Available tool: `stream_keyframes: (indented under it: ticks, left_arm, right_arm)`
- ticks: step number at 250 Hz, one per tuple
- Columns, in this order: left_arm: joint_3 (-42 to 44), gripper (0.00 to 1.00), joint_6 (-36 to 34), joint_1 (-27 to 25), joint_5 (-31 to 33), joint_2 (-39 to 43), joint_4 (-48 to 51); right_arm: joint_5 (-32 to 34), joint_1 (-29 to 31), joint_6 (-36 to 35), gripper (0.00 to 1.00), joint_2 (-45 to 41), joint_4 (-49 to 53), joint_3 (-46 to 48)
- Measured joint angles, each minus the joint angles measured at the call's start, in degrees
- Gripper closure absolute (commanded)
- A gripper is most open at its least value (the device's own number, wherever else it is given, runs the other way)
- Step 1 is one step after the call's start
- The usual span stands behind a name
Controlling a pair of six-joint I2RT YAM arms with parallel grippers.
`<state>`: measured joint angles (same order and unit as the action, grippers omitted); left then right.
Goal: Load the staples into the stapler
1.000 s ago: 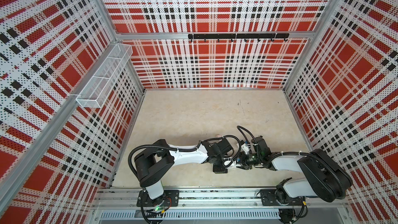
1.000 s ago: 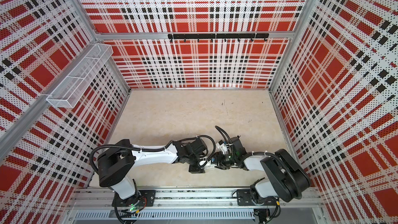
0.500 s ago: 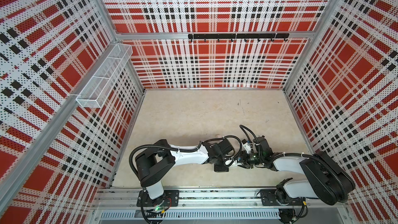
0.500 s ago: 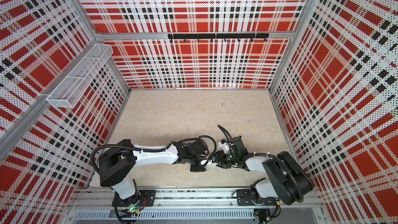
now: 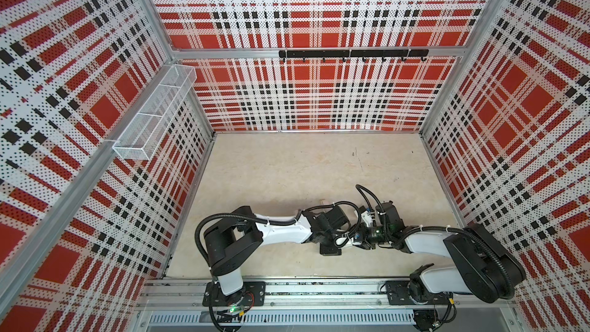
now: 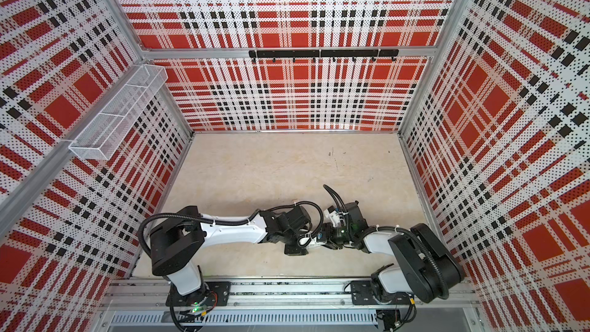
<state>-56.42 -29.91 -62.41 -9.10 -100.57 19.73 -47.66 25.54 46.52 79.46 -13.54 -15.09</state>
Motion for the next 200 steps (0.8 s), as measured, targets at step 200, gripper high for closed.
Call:
stream_keyframes:
  ticks: [200]
  left_arm:
    - [0.0, 0.35, 1.6, 3.1, 4.5, 0.4, 3.8]
  right_arm:
    - [1.9, -0.9, -2.0, 0.43, -5.3, 5.5, 0.7]
